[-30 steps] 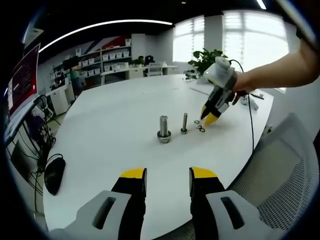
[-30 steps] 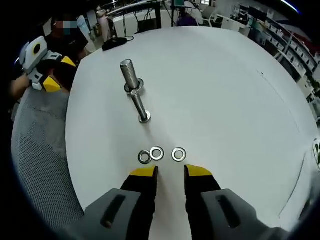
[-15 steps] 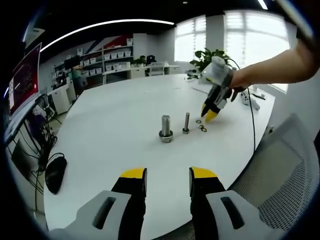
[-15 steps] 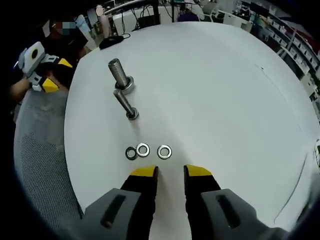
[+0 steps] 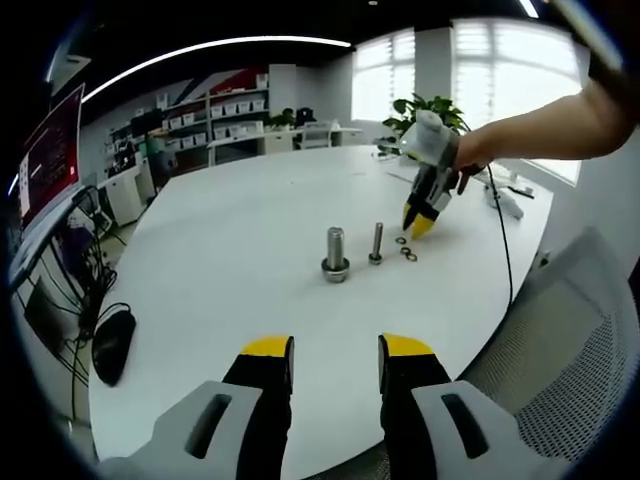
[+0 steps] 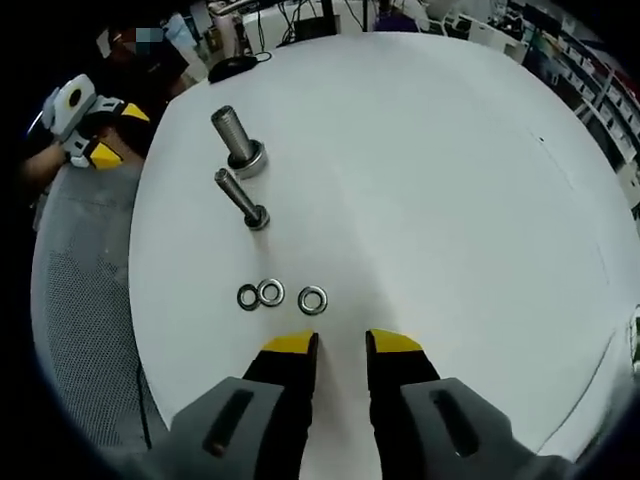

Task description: Place the washer onto the threaded stud by aligning its center hole with the stud, sliding it down to the base, and recovering from edge contact or off-axis alignment until the washer reaches the visible bottom stop.

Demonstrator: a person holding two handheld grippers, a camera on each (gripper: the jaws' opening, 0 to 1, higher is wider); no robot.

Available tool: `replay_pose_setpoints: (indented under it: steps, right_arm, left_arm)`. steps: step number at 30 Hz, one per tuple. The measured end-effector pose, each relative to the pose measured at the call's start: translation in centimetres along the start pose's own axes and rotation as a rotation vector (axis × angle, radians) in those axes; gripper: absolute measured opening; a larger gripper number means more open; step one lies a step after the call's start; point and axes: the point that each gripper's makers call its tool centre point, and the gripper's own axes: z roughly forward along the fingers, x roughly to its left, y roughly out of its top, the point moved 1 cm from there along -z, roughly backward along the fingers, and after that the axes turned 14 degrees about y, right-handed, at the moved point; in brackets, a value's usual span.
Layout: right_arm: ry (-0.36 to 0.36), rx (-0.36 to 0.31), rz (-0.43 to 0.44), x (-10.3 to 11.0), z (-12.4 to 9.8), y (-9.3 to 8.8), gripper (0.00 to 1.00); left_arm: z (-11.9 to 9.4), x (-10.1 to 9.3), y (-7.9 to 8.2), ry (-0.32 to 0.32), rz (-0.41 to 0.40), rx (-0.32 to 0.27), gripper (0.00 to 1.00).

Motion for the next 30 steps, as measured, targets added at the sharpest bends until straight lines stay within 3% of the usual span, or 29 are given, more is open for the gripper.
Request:
replay_pose_setpoints:
  steps: [6,12,19,25,30]
  right_arm:
    - [-0.019,0.176,-0.125,0.14,0.15,-0.07,0.21]
    - [-0.006,0.234,-0.143,0.07,0.30,0.05,0.21]
    - [0.004,0.220,-0.172,0.00,0.23,-0.05,0.22]
    - [-0.006,0.108,-0.103,-0.10,0.15,0.12,0.21]
    - [-0.012,0.087,-0.107,-0.07,0.19,0.12,0.21]
  left_arm:
    - [0.02,-0.30,-0.20,-0.007,0.025,0.008,0.31]
    - [0.09,-0.35,-0.35,-0.011,0.027,0.020,0.31]
    - [0.12,-0.37,-0.45,-0.010,0.032,0.026,0.31]
    - [0.11,-0.35,-0.44,-0.009,0.034,0.026,0.31]
    - [0.11,-0.32,-0.40,-0.008,0.032,0.024,0.30]
